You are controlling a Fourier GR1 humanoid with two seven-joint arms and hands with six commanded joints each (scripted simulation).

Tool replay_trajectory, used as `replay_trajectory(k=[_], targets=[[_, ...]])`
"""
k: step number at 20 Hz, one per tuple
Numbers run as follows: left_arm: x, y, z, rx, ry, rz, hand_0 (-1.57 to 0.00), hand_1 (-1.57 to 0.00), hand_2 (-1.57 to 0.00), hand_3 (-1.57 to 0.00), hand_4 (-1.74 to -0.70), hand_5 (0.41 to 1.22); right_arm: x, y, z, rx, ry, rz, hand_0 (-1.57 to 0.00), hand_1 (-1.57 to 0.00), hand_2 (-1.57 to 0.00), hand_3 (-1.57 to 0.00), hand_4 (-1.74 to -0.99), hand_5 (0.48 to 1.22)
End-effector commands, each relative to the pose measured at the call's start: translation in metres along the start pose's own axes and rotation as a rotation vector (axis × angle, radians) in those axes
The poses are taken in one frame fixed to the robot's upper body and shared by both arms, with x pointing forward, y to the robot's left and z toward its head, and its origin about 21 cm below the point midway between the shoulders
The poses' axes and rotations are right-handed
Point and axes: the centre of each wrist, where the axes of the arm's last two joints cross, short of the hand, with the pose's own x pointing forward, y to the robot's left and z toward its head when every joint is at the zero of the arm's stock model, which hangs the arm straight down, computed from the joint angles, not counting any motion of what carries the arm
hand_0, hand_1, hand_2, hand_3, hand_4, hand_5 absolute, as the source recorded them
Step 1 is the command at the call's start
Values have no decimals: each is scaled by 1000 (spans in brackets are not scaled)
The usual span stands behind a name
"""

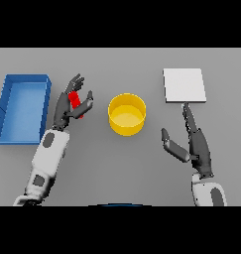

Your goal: Pick up the red beaker and tilt it to pour out 1 green nut into yellow bowl. Pick up the yellow bowl and place it on the metallic measuring scale.

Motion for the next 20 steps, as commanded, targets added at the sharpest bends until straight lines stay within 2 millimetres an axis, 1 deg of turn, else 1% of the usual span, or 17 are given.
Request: replay_trajectory(k=[1, 2, 3, 4, 5, 6, 8, 10, 11, 15, 16, 17, 18, 20], targets=[[1, -5, 0, 8, 6, 9, -572, -606, -600, -421, -1424, 860, 0, 3, 1, -2, 10, 0, 1, 1, 1, 1, -1247, 688], [2, -7, -1, 5, 5, 6, -772, -799, -794, -584, -1480, 933, 0, 0, 0, -5, 16, 13, 1, 1, 1, 1, -1245, 692], [1, -6, -1, 0, -14, -4, -932, -953, -950, -761, -1529, 990, 1, 4, -2, 1, 14, 16, 1, 1, 1, 1, -1241, 695], [1, -8, -1, -5, -29, 3, -1060, -1077, -1074, -891, -1569, 1036, 2, 2, -2, -9, 10, 3, 1, 1, 1, 1, -1240, 693], [1, -7, -3, -4, -26, 18, -1162, -1176, -1173, -997, -1601, 1073, 1, 4, -2, -4, 13, -2, 1, 1, 1, 1, -1233, 688], [0, -6, -3, -4, -32, 20, -1244, -1255, -1253, -1111, -1572, 1103, 2, 2, -2, -7, 12, -1, 1, 1, 1, 1, -1233, 686], [1, -7, -4, 9, -30, 33, -1361, -1369, -1367, -1277, -1633, 1125, 2, 1, -6, -9, 17, 1, 1, 1, 1, 1, -1219, 680], [3, -7, -5, 22, -46, 35, -1437, -1441, -1441, -1383, -1672, 1128, -1, 0, -8, -10, 20, 14, 1, 1, 1, 1, -1196, 673], [7, -7, -7, 25, -53, 27, -1464, -1467, -1467, -1420, -1686, 1129, -4, 2, -7, -1, 27, 15, 1, 1, 1, 1, -1186, 670], [31, 9, -17, 8, -119, -34, -1527, -1529, -1528, -1509, -1718, 1126, -4, 1, -7, -16, -1, 61, 1, 1, 1, 1, -1127, 659], [38, 10, -19, -13, -139, -67, -1536, -1537, -1537, -1522, -1723, 1127, -5, 3, -7, -11, 10, 67, 1, 1, 1, 1, -1116, 656], [42, 16, -20, -38, -150, -118, -1543, -1544, -1544, -1532, -1726, 1130, -3, 1, -9, -16, -3, 75, 1, 1, 1, 1, -1108, 656], [50, 16, -22, -67, -163, -188, -1549, -1549, -1549, -1539, -1729, 1134, -1, 4, -9, -16, -5, 76, 1, 1, 1, 1, -1103, 656], [69, 18, -29, -132, -198, -361, -1557, -1557, -1557, -1551, -1734, 1139, -3, 2, -9, -19, -2, 82, 1, 1, 1, 1, -1095, 660]])
